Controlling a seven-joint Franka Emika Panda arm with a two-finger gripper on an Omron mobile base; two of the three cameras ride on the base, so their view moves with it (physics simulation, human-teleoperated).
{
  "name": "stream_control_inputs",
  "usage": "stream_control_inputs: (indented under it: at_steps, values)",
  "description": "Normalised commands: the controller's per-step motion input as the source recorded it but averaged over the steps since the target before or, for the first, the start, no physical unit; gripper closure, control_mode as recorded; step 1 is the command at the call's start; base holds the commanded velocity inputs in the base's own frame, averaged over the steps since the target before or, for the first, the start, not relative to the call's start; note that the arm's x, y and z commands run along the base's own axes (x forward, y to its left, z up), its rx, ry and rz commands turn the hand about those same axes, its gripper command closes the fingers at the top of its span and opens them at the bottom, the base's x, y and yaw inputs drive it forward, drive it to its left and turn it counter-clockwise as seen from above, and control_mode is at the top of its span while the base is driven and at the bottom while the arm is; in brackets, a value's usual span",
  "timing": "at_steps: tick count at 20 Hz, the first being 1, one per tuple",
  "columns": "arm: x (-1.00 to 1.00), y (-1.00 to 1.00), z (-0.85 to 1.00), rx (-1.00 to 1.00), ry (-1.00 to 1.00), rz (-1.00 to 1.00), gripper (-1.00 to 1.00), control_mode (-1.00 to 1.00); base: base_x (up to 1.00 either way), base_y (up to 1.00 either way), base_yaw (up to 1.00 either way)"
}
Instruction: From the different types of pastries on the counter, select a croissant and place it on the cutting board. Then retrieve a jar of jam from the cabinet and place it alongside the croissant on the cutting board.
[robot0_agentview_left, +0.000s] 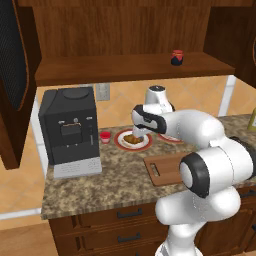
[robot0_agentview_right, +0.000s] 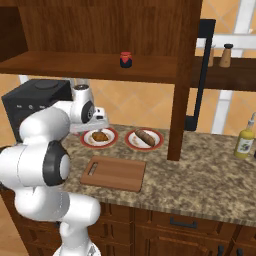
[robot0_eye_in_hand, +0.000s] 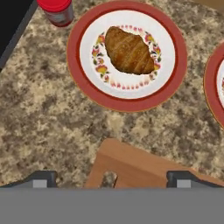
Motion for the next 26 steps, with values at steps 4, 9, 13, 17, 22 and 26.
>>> stream_control_inputs:
  at_steps: [4,9,13,17,22,26]
  values:
    - [0.48,0.11,-0.52,0.0,0.09,0.08,-1.0,-1.0,0.0,0.0,0.0]
    - [0.41,0.08,-0.51,0.0,0.01,0.07,-1.0,-1.0,0.0,0.0,0.0]
    - [0.49,0.0,-0.27,0.0,-0.04,0.1,-1.0,-1.0,0.0,0.0,0.0]
    - [0.47,0.0,-0.16,0.01,-0.01,0.11,-1.0,-1.0,0.0,0.0,0.0]
    - [0.35,0.0,-0.22,0.0,0.0,0.07,-1.0,-1.0,0.0,0.0,0.0]
    - [0.25,0.07,-0.37,0.0,0.01,0.04,-1.0,-1.0,0.0,0.0,0.0]
